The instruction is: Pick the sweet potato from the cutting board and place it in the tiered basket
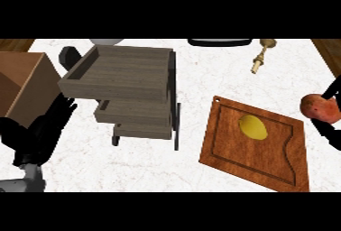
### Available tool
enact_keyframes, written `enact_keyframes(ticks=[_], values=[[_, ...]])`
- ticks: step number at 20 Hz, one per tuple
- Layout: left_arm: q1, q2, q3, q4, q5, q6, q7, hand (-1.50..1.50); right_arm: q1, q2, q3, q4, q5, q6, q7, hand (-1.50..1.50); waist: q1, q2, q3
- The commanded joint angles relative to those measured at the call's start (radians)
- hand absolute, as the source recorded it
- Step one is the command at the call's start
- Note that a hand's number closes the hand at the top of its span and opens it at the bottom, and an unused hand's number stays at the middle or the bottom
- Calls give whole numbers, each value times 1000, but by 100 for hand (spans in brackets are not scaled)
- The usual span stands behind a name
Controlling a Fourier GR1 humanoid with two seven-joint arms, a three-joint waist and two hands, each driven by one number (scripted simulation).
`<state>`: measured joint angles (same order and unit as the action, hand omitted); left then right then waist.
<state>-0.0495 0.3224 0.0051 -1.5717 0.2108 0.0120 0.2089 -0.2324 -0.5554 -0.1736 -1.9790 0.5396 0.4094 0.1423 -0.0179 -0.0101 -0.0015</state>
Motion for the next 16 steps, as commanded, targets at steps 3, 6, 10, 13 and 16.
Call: enact_keyframes(ticks=[3, 6, 10, 13, 16], values=[[12, -5, -6, -28, -6, -3, 10, 0, -183, 32, -161, -148, -318, 120, 215, 150, 7, -1, 0], [-7, -13, -12, 9, -27, -3, -1, 0, -314, 4, -169, -167, -458, 177, 395, 150, 11, 3, -1], [-46, -22, 9, 36, -13, -6, 1, 0, -511, -6, -47, -198, -546, 161, 657, 150, 18, 4, -2], [4, -18, -3, -14, -5, -28, 7, 0, -653, -2, 38, -153, -612, 123, 811, 150, 31, 3, -2], [30, -62, -58, -26, -47, -11, -9, 0, -827, 5, 129, -71, -592, 80, 891, 150, 37, 5, -2]])
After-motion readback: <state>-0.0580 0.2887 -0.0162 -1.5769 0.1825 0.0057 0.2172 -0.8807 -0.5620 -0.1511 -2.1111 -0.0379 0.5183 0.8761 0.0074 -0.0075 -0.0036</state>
